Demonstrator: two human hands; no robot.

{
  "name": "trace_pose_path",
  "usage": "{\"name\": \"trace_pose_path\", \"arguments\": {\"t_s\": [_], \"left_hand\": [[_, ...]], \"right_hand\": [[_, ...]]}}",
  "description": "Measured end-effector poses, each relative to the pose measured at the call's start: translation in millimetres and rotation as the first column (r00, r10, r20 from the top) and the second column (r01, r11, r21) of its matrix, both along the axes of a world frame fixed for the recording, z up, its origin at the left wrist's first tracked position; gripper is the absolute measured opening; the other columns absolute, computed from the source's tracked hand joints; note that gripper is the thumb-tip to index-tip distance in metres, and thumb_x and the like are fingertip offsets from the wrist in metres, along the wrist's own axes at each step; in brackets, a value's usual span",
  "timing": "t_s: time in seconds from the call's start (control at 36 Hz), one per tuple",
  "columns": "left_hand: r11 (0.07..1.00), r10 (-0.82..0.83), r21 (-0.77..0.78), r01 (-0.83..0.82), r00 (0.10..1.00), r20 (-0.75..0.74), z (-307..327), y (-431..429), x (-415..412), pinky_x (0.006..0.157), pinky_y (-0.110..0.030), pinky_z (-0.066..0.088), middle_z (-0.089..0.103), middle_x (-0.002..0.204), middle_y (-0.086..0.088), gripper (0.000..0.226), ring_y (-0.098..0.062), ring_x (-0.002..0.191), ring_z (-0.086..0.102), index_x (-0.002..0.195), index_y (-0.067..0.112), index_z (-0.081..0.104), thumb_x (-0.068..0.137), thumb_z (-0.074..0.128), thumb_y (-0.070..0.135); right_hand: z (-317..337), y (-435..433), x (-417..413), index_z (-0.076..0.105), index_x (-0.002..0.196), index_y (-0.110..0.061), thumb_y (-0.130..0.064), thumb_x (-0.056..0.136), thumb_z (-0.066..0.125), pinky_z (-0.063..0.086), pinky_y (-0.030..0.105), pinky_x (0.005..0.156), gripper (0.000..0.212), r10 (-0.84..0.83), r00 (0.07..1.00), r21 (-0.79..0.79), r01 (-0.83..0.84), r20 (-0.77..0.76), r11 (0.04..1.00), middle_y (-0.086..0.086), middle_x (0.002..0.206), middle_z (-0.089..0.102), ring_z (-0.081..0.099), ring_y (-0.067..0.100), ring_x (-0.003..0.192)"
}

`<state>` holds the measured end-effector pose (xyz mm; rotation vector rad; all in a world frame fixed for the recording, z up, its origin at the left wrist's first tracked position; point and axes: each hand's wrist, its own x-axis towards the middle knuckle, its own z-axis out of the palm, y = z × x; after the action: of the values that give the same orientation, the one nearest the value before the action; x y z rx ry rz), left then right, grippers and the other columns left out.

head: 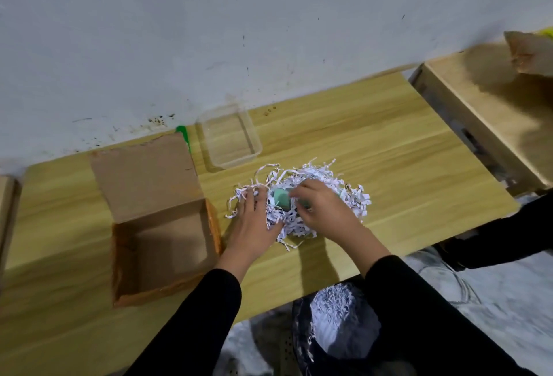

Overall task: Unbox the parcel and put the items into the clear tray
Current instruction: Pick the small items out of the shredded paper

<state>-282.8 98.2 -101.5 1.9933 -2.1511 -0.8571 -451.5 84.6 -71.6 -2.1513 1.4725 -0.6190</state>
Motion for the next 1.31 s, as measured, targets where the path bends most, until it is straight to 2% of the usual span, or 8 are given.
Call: {"name": "trace_pose_path", "arguments": {"t_s": [0.11, 0.31, 0.42, 0.58, 0.78, 0.92, 1.17, 1.31], "left_hand": [[0.998, 0.014, 0.063, -0.015, 1.000, 0.025, 0, 1, 3, 0.118, -0.041, 0.012, -0.012, 0.158, -0.009, 0.087, -0.031, 0.146, -0.007, 0.149, 0.017, -0.009, 0.091, 0.048, 0.047], [0.997, 0.014, 0.076, -0.018, 0.999, 0.047, 1, -1, 4, 0.118, -0.044, 0.014, -0.012, 0.158, -0.009, 0.087, -0.031, 0.146, -0.007, 0.149, 0.019, -0.010, 0.091, 0.048, 0.049], [0.997, 0.031, 0.066, -0.034, 0.998, 0.048, 4, -3, 3, 0.115, -0.046, 0.019, -0.012, 0.158, -0.008, 0.087, -0.033, 0.146, -0.006, 0.150, 0.019, -0.005, 0.090, 0.051, 0.046], [0.999, 0.003, 0.045, -0.006, 0.998, 0.060, 3, -3, 5, 0.116, -0.045, 0.019, -0.011, 0.158, -0.009, 0.088, -0.033, 0.146, -0.007, 0.150, 0.015, -0.002, 0.088, 0.053, 0.044], [0.996, -0.021, 0.091, 0.020, 1.000, 0.009, 2, -2, 7, 0.119, -0.041, 0.007, -0.014, 0.158, -0.008, 0.083, -0.030, 0.146, -0.011, 0.150, 0.014, -0.004, 0.092, 0.049, 0.042], [0.993, -0.037, 0.113, 0.035, 0.999, 0.012, 3, -3, 7, 0.119, -0.040, 0.004, -0.017, 0.157, -0.008, 0.085, -0.030, 0.145, -0.014, 0.149, 0.013, -0.008, 0.093, 0.048, 0.043], [0.992, -0.049, 0.122, 0.043, 0.997, 0.052, 7, -2, 7, 0.118, -0.041, 0.004, -0.018, 0.157, -0.007, 0.081, -0.030, 0.145, -0.015, 0.150, 0.012, -0.002, 0.093, 0.045, 0.046], [0.992, -0.047, 0.121, 0.040, 0.997, 0.059, 8, -3, 4, 0.118, -0.041, 0.002, -0.019, 0.157, -0.009, 0.080, -0.030, 0.145, -0.015, 0.150, 0.012, -0.002, 0.094, 0.044, 0.046]], "right_hand": [[-11, 1, -10, 0.067, 0.104, -0.006, 0.001, 0.082, 0.056, 0.051, 0.043, 0.078, 0.025, -0.143, 0.990, 0.061, 0.142, 0.012, 0.988, 0.015, 0.102, 0.064, 0.058, 0.033, 0.098], [-8, 2, -39, 0.069, 0.097, -0.001, 0.007, 0.077, 0.053, 0.051, 0.039, 0.074, 0.027, -0.319, 0.948, 0.027, 0.319, -0.007, 0.948, 0.018, 0.094, 0.063, 0.058, 0.035, 0.092], [3, -2, -24, 0.069, 0.092, 0.000, 0.006, 0.075, 0.060, 0.043, 0.029, 0.070, 0.020, -0.253, 0.967, -0.069, 0.254, 0.020, 0.965, 0.017, 0.087, 0.061, 0.056, 0.031, 0.087], [-2, -11, 18, 0.065, 0.098, 0.000, 0.005, 0.072, 0.060, 0.052, 0.039, 0.072, 0.028, 0.049, 0.996, -0.006, -0.050, -0.078, 0.999, 0.020, 0.093, 0.061, 0.058, 0.036, 0.091], [-9, -27, 29, 0.059, 0.113, -0.001, -0.007, 0.072, 0.065, 0.048, 0.044, 0.088, 0.041, 0.000, 0.982, 0.063, 0.012, -0.187, 0.998, 0.019, 0.108, 0.054, 0.049, 0.036, 0.103], [-11, -34, 30, 0.052, 0.123, -0.005, -0.016, 0.073, 0.068, 0.042, 0.037, 0.094, 0.053, 0.013, 0.957, 0.183, 0.043, -0.290, 0.982, 0.015, 0.119, 0.054, 0.045, 0.032, 0.113], [9, -26, 18, 0.062, 0.112, -0.002, -0.014, 0.069, 0.077, 0.050, 0.042, 0.084, 0.047, -0.119, 0.992, 0.052, 0.122, -0.052, 0.991, 0.018, 0.106, 0.064, 0.055, 0.032, 0.099], [43, -35, 13, 0.061, 0.112, -0.003, -0.022, 0.066, 0.081, 0.049, 0.028, 0.085, 0.054, -0.255, 0.957, -0.008, 0.258, 0.138, 0.966, 0.013, 0.107, 0.066, 0.056, 0.018, 0.092]]}}
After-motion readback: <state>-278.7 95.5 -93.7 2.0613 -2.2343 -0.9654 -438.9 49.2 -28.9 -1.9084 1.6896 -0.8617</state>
